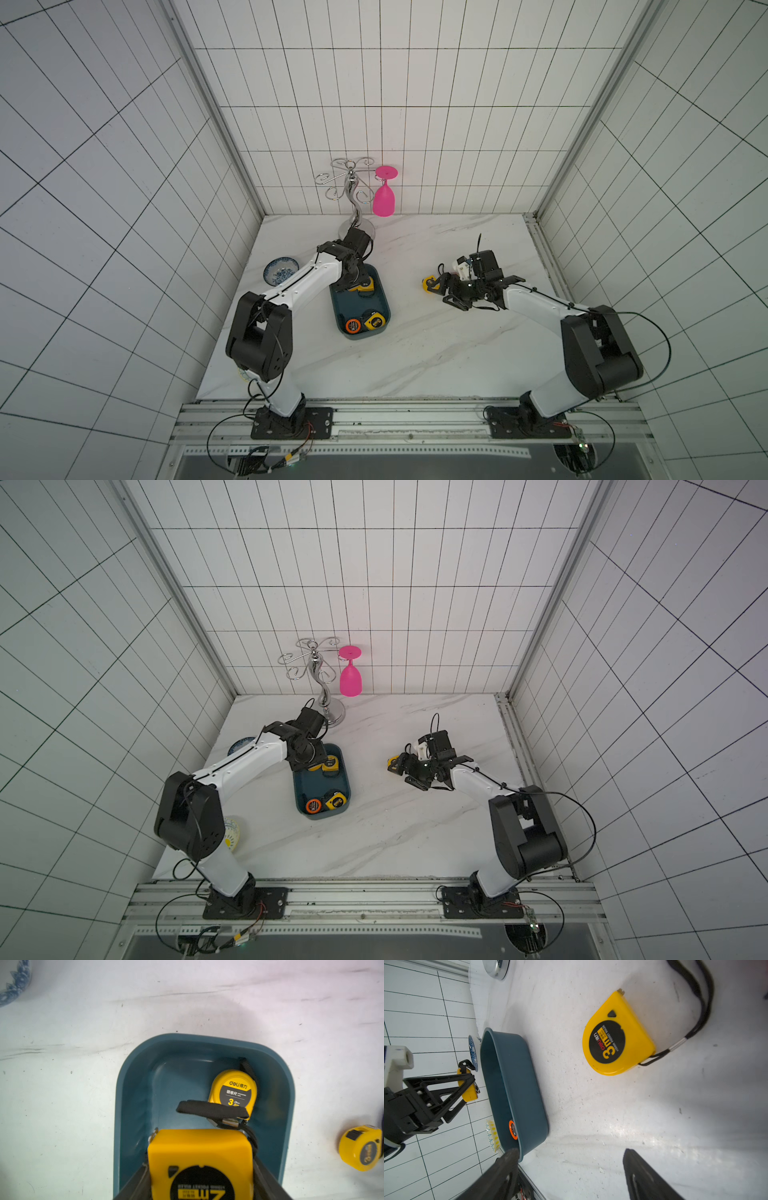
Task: Take the tape measure out of the storage box
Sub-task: Pick up the tape measure from the storage box, then place the tape measure at the center of the board.
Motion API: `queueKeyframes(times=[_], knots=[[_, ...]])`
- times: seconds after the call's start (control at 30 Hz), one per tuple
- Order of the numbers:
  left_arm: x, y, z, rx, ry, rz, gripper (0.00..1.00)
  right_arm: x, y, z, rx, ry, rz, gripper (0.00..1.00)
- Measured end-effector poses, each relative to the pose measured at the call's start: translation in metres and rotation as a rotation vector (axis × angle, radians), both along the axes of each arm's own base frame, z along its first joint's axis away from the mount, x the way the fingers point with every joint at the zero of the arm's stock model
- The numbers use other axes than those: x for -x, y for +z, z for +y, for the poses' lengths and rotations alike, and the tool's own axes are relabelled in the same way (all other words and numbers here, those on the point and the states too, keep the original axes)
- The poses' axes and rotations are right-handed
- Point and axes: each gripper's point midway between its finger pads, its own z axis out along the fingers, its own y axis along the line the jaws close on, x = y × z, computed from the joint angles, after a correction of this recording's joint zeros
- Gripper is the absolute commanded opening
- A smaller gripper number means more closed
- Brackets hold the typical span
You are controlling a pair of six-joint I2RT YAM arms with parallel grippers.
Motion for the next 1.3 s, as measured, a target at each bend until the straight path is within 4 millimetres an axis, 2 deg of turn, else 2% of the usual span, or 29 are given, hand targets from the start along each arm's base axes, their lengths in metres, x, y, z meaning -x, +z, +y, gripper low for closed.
queueKeyframes(times=[0.2,0.4,0.57,0.8,1.03,1.3], knots=[[-0.002,0.031,-0.015,0.082,0.008,-0.051,0.00,0.004,0.006,0.014,-0.003,0.032,-0.047,0.83],[-0.003,0.051,-0.053,0.217,-0.011,-0.077,0.00,0.011,0.031,0.035,-0.025,0.071,-0.155,0.84],[0.001,0.058,-0.083,0.344,-0.016,-0.063,0.00,0.012,0.056,0.047,-0.051,0.081,-0.265,0.84],[0.002,0.072,-0.117,0.524,-0.009,-0.045,0.00,0.002,0.087,0.061,-0.104,0.060,-0.415,0.84],[0.012,0.072,-0.141,0.623,-0.018,-0.006,0.00,0.002,0.102,0.077,-0.151,0.068,-0.509,0.81],[0.014,0.074,-0.152,0.677,-0.024,0.003,0.00,-0.001,0.106,0.086,-0.192,0.069,-0.565,0.79]])
